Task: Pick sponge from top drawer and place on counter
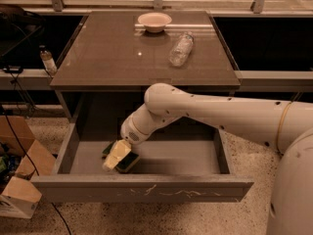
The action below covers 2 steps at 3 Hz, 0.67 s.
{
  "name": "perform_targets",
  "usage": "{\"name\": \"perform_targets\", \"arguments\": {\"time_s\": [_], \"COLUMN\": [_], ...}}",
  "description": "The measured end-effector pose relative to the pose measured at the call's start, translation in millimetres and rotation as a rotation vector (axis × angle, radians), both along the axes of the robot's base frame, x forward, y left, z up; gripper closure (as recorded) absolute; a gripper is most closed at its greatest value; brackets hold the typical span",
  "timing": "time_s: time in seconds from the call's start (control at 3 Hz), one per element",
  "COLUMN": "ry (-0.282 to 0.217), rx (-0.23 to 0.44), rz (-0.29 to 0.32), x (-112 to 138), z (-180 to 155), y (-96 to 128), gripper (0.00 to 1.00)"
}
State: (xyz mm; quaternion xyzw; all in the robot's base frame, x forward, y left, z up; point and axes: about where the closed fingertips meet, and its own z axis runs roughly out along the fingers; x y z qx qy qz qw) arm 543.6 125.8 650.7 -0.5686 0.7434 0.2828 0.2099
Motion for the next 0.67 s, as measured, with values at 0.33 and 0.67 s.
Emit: {"name": "perform_targets", "arguments": {"time_s": [0.33, 0.67], "ry": [0.019, 0.033], "rx": [0.0, 0.0], "rz": [-0.025, -0.042], "x": [3, 5], "z": [-18, -30], "y": [7, 10], "gripper": [0.0, 0.0]}}
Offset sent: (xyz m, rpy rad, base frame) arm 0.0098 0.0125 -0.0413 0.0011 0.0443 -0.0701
